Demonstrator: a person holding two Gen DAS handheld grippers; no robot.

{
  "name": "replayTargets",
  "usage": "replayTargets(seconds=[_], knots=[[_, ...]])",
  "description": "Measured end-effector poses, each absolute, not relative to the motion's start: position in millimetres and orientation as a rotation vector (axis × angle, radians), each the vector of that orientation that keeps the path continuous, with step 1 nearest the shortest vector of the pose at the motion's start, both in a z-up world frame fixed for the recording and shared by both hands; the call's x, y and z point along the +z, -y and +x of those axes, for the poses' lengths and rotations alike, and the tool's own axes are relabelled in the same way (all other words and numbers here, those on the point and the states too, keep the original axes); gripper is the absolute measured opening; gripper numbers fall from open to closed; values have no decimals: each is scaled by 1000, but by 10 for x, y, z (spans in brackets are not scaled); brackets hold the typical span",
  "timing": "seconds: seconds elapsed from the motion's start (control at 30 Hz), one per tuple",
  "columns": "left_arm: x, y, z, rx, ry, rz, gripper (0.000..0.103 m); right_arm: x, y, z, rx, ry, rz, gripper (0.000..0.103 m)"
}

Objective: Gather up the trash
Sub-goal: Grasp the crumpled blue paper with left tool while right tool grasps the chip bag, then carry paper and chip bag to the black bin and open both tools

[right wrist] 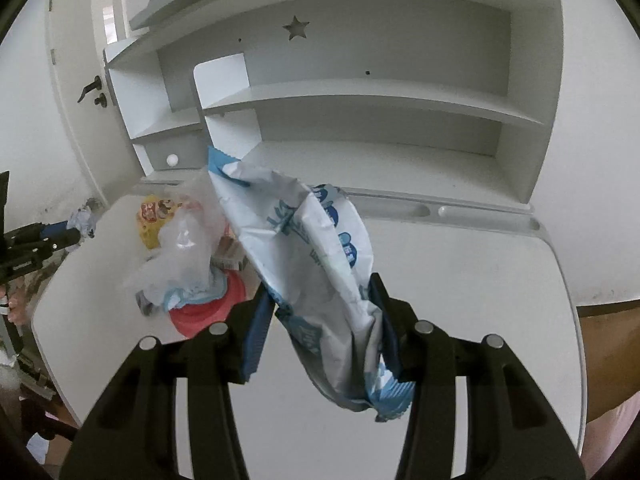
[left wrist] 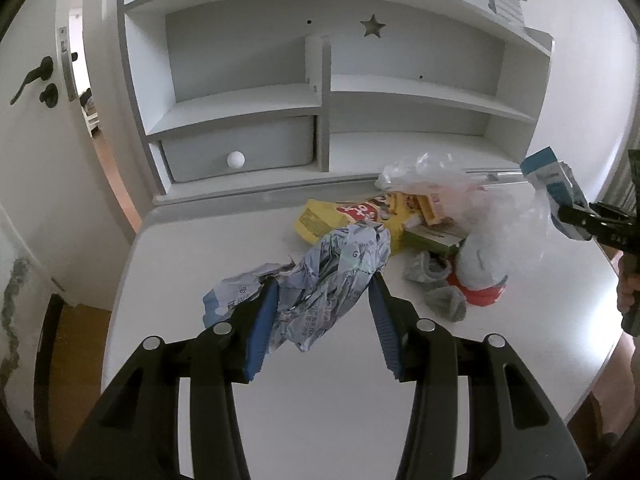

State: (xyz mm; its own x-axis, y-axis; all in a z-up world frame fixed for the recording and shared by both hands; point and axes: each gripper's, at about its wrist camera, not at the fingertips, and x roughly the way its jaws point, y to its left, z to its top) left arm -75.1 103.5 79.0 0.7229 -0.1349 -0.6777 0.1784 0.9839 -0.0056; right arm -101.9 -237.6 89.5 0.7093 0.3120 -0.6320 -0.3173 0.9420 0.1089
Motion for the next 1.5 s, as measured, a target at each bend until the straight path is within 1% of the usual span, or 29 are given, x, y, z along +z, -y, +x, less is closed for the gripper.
replayTargets(seconds=[0.1,0.33,0.5,0.7,0.87,1.13,1.33,1.43,1.5], knots=[[792,-1003,-775,-166,-728,53,46,891,2406,-1107,319,-652,21,47],[725,-960,-675,-81,-673,-59,46,771,2381,-1187,201,-556,76,47],[695,-826,-639,-122,-676,-66,46,695,2341,-1128,177,-576,83,47],[633,-750,-585,-136,-694,-49,46,652,2318,-1086,132,-564,53,47],[591,-758,-567,-113,-692,-54,46,644,2381,-1120,79,-529,86,47],[485,-740,-501,-103,-715,-88,46,673,2246,-1177,26,-494,-2,48],[726,-610,-618,-112,-640,-71,46,684,2290,-1203,13,-468,26,48],[966,-420,-737,-166,-581,-71,46,715,2357,-1244,56,-413,47,47],[1136,-151,-838,-232,-548,-34,46,754,2494,-1240,129,-429,104,46]])
